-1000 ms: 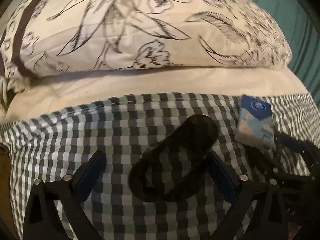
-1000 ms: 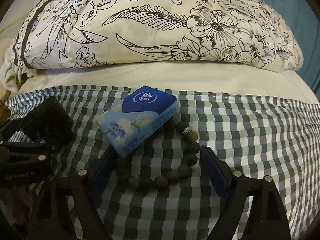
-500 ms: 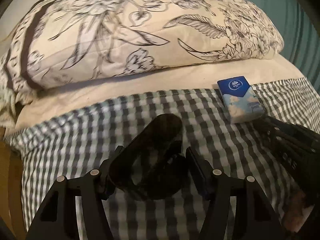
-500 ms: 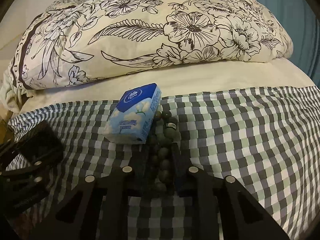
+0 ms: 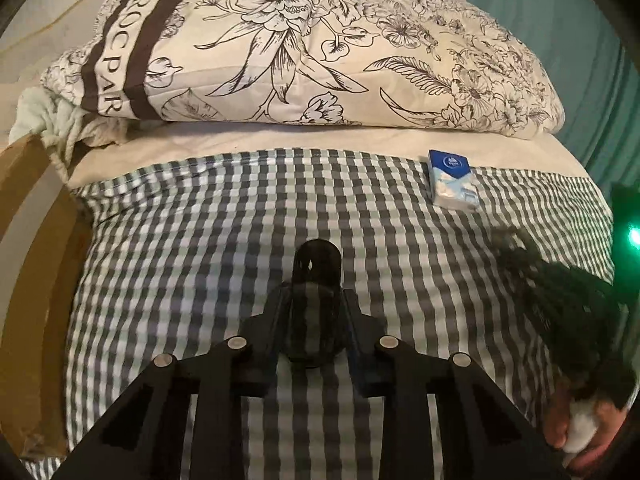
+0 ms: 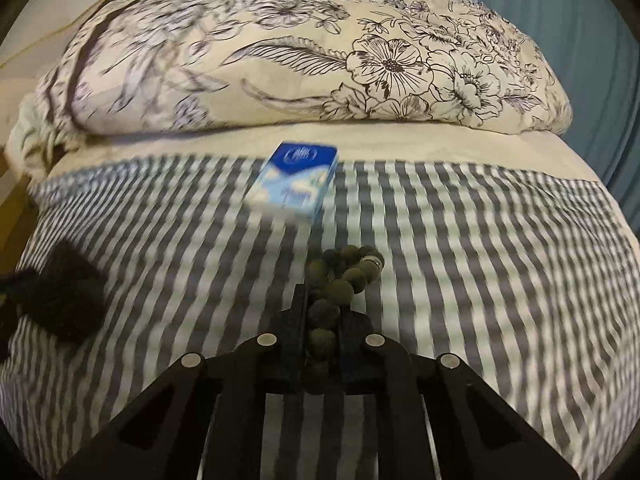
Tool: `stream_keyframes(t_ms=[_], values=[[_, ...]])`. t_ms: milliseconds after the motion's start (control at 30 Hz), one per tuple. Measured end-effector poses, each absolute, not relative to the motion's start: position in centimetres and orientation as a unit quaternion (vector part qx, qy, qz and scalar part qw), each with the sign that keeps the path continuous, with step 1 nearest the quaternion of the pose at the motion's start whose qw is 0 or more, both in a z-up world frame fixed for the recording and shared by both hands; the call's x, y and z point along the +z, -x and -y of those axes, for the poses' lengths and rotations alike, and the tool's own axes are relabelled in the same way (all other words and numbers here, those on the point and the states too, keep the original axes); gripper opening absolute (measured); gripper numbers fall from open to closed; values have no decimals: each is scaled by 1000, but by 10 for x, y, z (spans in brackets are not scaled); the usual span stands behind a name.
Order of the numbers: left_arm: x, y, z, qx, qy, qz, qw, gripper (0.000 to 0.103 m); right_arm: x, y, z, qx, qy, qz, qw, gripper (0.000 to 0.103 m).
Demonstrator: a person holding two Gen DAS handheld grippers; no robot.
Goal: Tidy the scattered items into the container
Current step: 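Grasp the bead bracelet with the right tool, then grasp the black pouch with the left tool while the right tool holds the bracelet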
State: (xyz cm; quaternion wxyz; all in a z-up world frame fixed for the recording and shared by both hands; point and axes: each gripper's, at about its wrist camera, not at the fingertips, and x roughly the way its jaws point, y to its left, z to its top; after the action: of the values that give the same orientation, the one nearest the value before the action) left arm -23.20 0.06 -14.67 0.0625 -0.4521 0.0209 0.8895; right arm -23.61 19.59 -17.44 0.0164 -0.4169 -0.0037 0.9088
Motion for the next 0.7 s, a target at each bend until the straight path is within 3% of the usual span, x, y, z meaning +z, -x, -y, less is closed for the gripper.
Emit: stream_keyframes(t_ms=[167, 267, 567, 667, 700], values=[[-138, 202, 6, 891, 449, -16, 61, 28, -166, 195, -195, 904, 426, -26, -1, 11], [-135, 184, 9, 891, 449, -12, 60, 18, -161, 182, -192, 902, 432, -27, -3, 11], [-119, 148, 20, 895, 440, 5, 71, 18, -137, 128, -186, 904, 425, -35, -23, 11], [-119, 142, 22, 895, 440, 8, 73, 27, -133, 122, -186, 906, 422, -40, -20, 11], [-119, 141, 21, 893, 443, 8, 76, 46, -132, 121, -186, 906, 421, -41, -18, 11]])
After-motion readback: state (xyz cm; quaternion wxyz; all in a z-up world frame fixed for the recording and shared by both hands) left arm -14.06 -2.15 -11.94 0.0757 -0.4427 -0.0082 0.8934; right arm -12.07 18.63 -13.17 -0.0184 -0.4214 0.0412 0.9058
